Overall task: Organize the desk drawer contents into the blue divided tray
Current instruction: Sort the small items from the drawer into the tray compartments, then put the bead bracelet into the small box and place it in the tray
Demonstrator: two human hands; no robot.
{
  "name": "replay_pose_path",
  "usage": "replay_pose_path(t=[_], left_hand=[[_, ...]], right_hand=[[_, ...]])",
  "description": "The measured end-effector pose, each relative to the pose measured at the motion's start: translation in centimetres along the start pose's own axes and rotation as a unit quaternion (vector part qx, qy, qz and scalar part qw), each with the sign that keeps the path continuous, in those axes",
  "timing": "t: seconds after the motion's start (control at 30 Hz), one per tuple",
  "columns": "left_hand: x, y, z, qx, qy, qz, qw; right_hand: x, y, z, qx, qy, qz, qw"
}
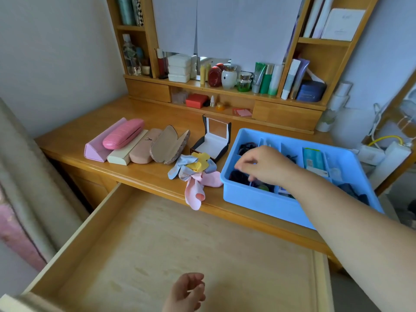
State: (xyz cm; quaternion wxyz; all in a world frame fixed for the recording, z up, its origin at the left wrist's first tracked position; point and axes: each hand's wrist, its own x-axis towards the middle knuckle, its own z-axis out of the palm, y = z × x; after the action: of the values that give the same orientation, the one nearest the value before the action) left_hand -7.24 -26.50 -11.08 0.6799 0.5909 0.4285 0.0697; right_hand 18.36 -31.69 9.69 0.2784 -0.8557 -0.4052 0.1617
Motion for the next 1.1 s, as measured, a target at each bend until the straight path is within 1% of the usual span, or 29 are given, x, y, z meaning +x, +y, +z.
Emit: replay_pose_path(t=[0.07,0.13,0.17,0.2,0.23,0.27,0.3,0.37,0.4,0.43,0.5,0.53,0.57,0.63,0.7,0.8,0.87,0.97,1.1], left_hand=[[-0.4,0.1,0.3,0.034,0.010,0.013,0.999],[-0.9,0.5,0.7,0.076,0.018,0.039,0.996],[-1.1,0.9,1.1,0.095,0.021,0.060,0.993],[-1.4,1.5,1.4,0.112,0.027,0.094,0.989],[-1.6,2.5,1.8,0.131,0.038,0.148,0.980],[-1.7,3.8,2.2,0.149,0.051,0.219,0.963],[-1.8,5.4,2.5,0.168,0.060,0.302,0.936],[-1.7,9.2,3.2,0.223,0.059,0.456,0.860],[-1.3,11.1,3.7,0.260,0.058,0.509,0.818],[-0.5,12.8,3.9,0.307,0.062,0.539,0.782],[0.8,15.5,5.1,0.427,0.088,0.539,0.721],[1.4,16.3,5.7,0.487,0.095,0.516,0.698],[1.9,16.5,5.7,0.536,0.097,0.486,0.683],[3.3,16.6,6.4,0.585,0.095,0.458,0.663],[4.5,17.2,7.3,0.611,0.101,0.441,0.650],[6.4,18.7,8.7,0.627,0.108,0.444,0.631],[7.6,19.8,9.7,0.633,0.109,0.449,0.622],[10.4,21.9,11.0,0.654,0.101,0.432,0.613],[14.3,23.9,13.0,0.679,0.117,0.419,0.592]], right_hand=[[-2.4,1.0,-0.8,0.068,0.097,-0.027,0.993],[-5.5,2.8,-0.7,0.102,0.155,-0.027,0.982],[-7.2,3.8,-0.4,0.083,0.183,-0.029,0.979],[-8.7,4.9,0.0,0.041,0.220,-0.039,0.974],[-10.2,6.0,0.5,-0.016,0.260,-0.057,0.964],[-11.5,7.0,0.9,-0.079,0.293,-0.074,0.950],[-12.6,7.9,1.5,-0.137,0.316,-0.077,0.936],[-14.4,9.5,2.3,-0.212,0.308,-0.029,0.927],[-15.0,10.0,2.5,-0.234,0.291,0.000,0.928],[-15.3,10.4,2.9,-0.254,0.270,0.018,0.929],[-15.7,11.3,3.1,-0.263,0.246,0.021,0.933],[-15.7,11.7,2.9,-0.260,0.244,0.019,0.934],[-15.5,11.7,2.9,-0.259,0.241,0.009,0.935],[-15.0,12.3,2.3,-0.248,0.234,0.006,0.940],[-13.9,13.2,1.5,-0.247,0.232,0.006,0.941],[-11.7,14.4,0.2,-0.250,0.228,0.004,0.941],[-10.1,15.3,-0.7,-0.254,0.222,0.005,0.941],[-7.1,16.5,-2.1,-0.265,0.199,0.012,0.944],[-3.1,18.7,-3.8,-0.267,0.189,0.008,0.945]])
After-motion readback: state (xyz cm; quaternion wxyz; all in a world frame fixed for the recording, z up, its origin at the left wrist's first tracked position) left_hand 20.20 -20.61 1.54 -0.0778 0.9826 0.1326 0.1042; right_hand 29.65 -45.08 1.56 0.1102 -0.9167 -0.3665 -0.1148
